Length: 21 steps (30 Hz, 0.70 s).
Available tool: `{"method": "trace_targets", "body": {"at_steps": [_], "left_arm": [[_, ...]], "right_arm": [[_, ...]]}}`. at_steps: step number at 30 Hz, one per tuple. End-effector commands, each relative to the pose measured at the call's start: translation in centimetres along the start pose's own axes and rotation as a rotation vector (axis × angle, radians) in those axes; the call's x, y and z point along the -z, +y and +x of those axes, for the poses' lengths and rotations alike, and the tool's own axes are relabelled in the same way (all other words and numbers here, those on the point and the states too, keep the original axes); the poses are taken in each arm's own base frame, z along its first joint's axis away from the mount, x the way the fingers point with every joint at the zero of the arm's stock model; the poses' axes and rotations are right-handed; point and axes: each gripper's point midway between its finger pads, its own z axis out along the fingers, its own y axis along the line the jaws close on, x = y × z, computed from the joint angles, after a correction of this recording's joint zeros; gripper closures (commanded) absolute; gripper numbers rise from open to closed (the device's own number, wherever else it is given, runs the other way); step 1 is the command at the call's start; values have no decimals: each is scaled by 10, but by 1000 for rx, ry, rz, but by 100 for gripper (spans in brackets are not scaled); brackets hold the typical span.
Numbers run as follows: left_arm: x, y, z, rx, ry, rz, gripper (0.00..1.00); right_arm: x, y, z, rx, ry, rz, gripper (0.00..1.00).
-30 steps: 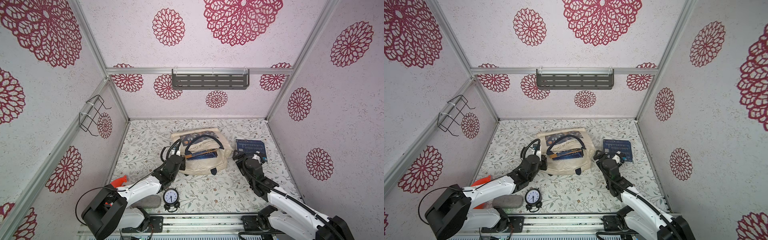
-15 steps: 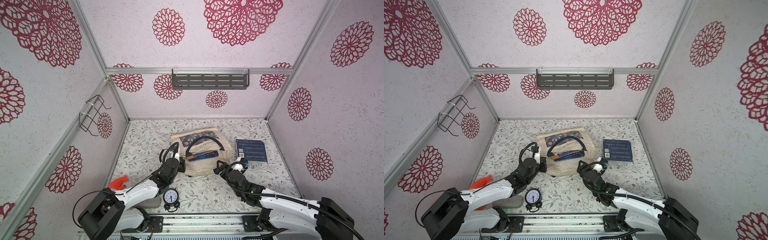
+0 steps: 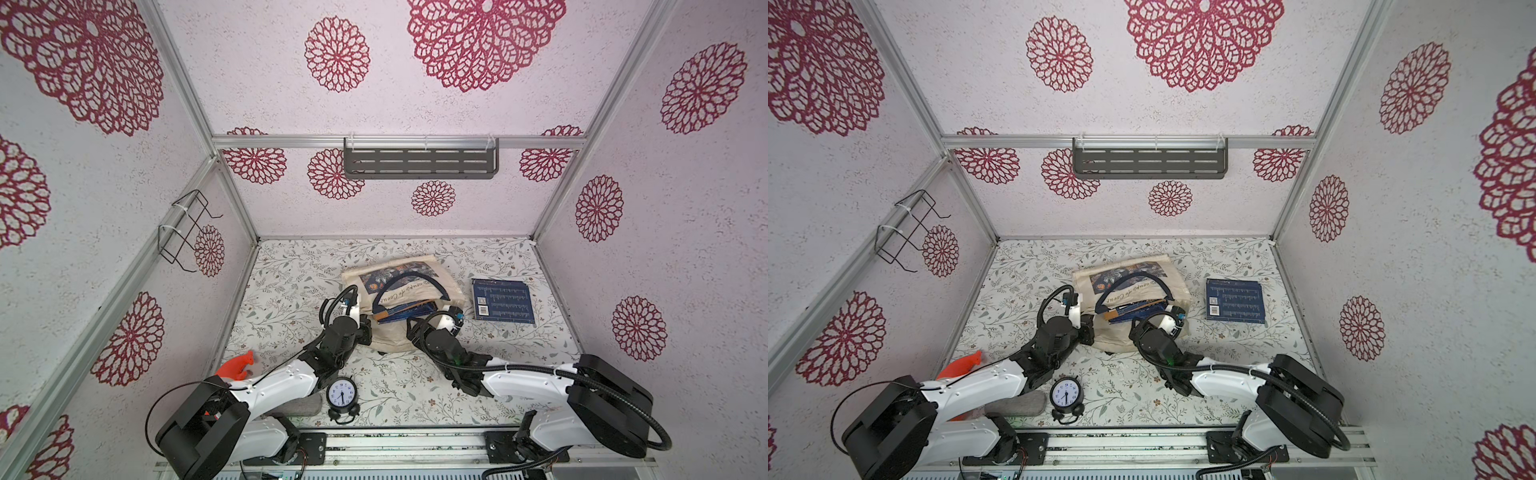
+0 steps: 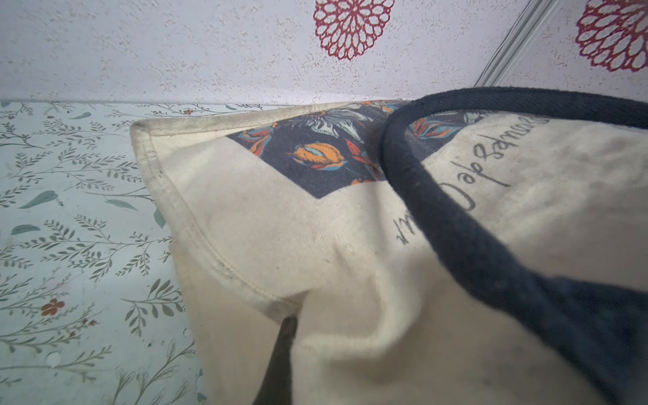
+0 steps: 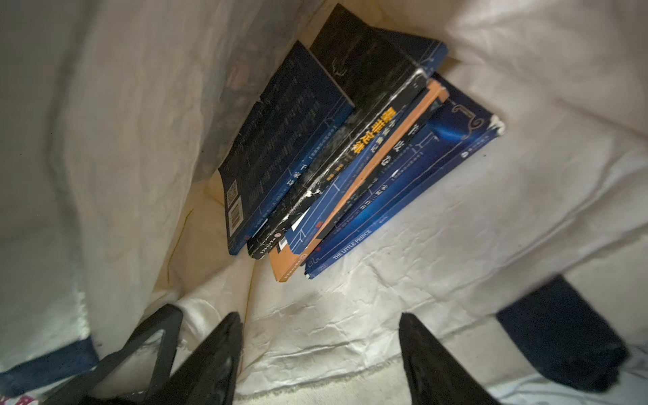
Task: Take out the books from the canvas bag
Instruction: Adjust the books in the canvas bag.
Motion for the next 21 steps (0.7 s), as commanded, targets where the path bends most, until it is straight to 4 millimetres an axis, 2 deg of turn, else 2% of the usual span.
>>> {"method": "trace_targets", "body": {"at_steps": [1,7,14,21], "left_arm": [[8,-20,-24,41,-87,88,100],[11,-19,-26,41,-101,92,100],[11,-21,-26,38,-102,99,100],[11,-23,-26,38,-100,108,100]], "right_arm": [[-8,32,1,-20,8,-82,28],[-32,34,21,-37,52,-66,29],[-55,34,30,-39,55,-44,31],[-77,31,19,-64,9,-39,32]]}}
